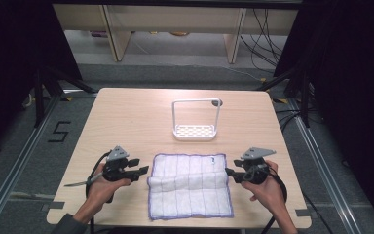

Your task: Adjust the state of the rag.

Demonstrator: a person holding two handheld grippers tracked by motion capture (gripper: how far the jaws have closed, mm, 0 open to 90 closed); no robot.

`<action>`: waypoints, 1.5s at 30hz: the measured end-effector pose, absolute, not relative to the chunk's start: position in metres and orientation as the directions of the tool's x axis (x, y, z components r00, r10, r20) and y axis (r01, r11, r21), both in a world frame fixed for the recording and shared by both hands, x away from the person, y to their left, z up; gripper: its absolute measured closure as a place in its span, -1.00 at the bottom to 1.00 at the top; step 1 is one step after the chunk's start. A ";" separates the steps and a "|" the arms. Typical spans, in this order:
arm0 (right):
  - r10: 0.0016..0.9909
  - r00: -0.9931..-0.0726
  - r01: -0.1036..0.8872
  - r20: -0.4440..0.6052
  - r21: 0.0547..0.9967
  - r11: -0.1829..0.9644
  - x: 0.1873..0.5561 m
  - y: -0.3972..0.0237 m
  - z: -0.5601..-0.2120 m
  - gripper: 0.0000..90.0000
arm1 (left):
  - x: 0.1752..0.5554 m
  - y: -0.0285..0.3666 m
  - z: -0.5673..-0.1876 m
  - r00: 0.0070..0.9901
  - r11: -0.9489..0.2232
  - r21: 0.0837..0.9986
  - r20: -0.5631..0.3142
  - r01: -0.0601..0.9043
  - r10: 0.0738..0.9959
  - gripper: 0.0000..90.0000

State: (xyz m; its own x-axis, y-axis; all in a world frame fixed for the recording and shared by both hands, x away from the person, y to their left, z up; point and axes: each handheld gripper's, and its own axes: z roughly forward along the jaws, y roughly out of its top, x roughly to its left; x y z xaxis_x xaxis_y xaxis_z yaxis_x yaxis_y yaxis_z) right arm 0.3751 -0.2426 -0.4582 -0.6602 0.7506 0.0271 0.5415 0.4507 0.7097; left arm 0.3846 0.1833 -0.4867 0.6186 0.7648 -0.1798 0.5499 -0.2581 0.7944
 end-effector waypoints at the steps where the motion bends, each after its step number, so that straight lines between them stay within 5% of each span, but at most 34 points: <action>1: 0.761 -0.647 0.566 0.040 0.694 0.445 0.382 -0.240 -0.460 0.13 | 0.391 0.179 -0.488 0.615 -0.255 0.795 -0.179 0.550 0.768 0.03; 16: 0.800 -0.600 0.626 0.006 0.625 0.465 0.448 -0.216 -0.493 0.17 | 0.438 0.144 -0.507 0.657 -0.425 0.719 -0.059 0.550 0.752 0.06; 21: 0.794 -0.607 0.647 0.031 0.599 0.471 0.451 -0.218 -0.498 0.31 | 0.438 0.137 -0.512 0.692 -0.464 0.711 -0.044 0.528 0.720 0.36; 28: 0.762 -0.646 0.615 0.047 0.623 0.483 0.451 -0.216 -0.500 0.87 | 0.441 0.133 -0.513 0.713 -0.466 0.724 -0.052 0.510 0.699 0.86; 45: 0.765 -0.645 0.548 0.008 0.702 0.455 0.469 -0.215 -0.471 0.91 | 0.463 0.141 -0.490 0.683 -0.384 0.788 -0.063 0.482 0.728 0.87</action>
